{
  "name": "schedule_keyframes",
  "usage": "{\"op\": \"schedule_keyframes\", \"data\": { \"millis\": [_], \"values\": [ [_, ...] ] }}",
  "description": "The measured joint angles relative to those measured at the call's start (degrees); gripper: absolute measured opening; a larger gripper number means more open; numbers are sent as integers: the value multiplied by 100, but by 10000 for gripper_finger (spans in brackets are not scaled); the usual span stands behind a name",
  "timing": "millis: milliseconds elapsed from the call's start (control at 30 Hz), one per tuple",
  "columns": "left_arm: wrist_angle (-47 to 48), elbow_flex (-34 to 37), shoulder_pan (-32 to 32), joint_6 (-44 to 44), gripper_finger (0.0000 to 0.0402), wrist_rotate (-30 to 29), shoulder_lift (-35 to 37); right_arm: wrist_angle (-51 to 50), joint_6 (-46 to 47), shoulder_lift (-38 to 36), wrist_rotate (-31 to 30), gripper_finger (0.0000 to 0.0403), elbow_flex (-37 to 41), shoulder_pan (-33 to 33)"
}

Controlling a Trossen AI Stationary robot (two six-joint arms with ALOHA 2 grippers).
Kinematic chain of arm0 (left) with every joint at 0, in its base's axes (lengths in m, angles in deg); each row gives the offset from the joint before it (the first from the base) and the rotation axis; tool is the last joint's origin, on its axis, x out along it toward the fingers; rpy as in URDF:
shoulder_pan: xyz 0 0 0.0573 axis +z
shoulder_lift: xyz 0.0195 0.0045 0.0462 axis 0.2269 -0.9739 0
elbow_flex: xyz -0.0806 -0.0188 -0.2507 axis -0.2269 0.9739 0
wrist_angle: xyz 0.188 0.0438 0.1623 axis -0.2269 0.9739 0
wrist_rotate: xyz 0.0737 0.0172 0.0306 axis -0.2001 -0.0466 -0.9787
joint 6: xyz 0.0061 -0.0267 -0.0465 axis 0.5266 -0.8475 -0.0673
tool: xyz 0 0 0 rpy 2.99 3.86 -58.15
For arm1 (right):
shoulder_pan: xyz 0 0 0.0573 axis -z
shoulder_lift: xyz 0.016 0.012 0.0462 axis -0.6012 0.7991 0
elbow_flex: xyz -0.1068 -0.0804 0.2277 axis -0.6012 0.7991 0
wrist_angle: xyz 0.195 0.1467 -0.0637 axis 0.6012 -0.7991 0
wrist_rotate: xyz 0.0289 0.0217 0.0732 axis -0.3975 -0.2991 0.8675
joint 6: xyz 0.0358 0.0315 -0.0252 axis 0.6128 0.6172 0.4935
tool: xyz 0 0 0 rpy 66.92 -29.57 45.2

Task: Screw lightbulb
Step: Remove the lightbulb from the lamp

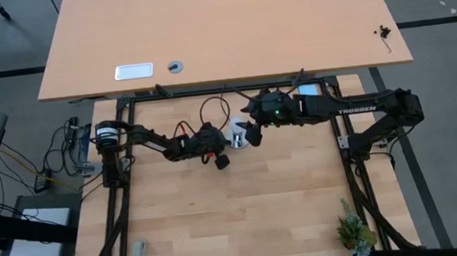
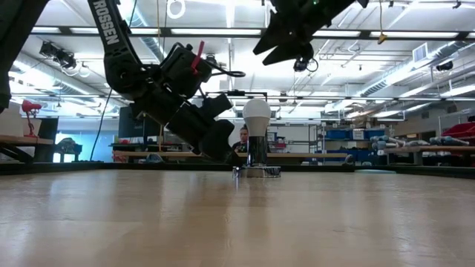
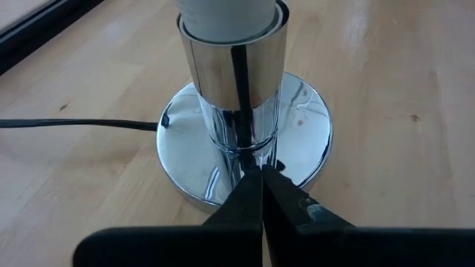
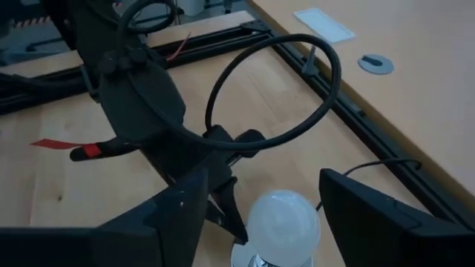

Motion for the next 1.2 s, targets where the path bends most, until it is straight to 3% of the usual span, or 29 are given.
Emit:
{"op": "schedule_keyframes", "data": {
  "millis": [500,867,1200],
  "values": [
    [-71,0,40,150,1,255,-2,38,24,13,36,269,0,137],
    [-130,2,38,269,1,483,-9,151,-444,654,33,269,3,144],
    [-78,-4,28,282,1,660,-4,108,-584,400,-10,270,2,163]
  ]
}}
